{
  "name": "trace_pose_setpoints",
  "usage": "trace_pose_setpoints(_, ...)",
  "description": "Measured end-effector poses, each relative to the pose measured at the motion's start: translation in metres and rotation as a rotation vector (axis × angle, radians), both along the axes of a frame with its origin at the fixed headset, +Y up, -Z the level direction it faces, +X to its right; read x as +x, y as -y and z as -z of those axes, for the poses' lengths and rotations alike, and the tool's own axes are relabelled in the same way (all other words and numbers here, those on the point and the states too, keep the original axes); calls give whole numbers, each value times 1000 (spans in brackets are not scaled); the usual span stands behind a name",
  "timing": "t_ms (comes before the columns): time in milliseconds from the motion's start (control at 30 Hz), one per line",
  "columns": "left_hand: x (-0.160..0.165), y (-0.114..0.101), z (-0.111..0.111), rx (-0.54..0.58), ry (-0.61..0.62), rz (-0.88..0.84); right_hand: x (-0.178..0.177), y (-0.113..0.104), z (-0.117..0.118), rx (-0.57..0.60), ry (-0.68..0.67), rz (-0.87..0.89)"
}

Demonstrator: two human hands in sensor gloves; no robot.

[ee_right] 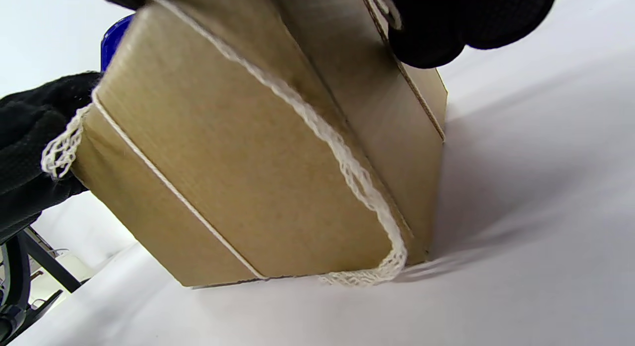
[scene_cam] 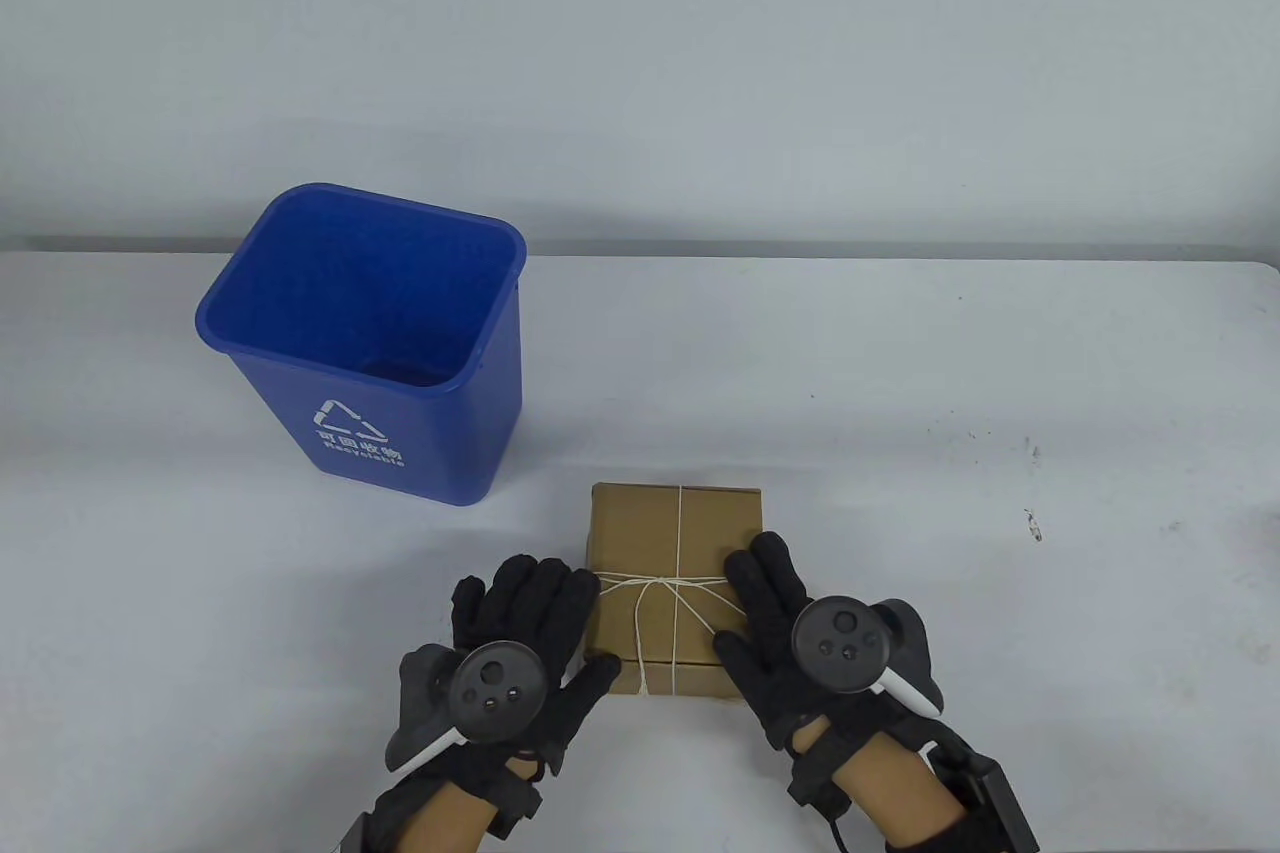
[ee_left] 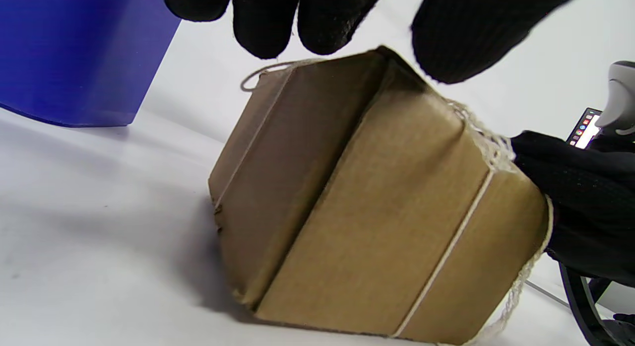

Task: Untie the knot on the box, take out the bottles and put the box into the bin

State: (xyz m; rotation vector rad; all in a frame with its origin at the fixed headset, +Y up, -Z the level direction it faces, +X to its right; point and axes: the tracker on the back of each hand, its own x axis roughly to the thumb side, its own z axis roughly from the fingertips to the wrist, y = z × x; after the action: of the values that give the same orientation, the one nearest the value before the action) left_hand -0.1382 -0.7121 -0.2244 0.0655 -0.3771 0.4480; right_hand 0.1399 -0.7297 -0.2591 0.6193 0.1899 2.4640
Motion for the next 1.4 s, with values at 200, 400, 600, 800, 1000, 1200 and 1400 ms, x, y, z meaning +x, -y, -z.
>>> trace_pose_setpoints(200,-1,-1,0,1,8,-11,-11,-2,-4,7,-28,-15)
trace_pose_setpoints(400,-3,-8,3,9,12,-35,-12,1,-4,-4,-39,20)
trace_pose_setpoints(600,3,-19,22,-20,50,19,-11,2,-4,-7,-38,42)
trace_pose_setpoints(800,13,-19,39,-56,103,114,-10,3,-3,-15,-44,59)
trace_pose_setpoints(1000,12,-8,36,-31,110,78,-6,1,-1,-26,-57,83)
trace_pose_setpoints(1200,10,-3,38,-54,123,44,23,-22,-8,142,-26,200)
trace_pose_setpoints(1400,10,-3,37,-61,125,45,24,-41,-25,348,-57,150)
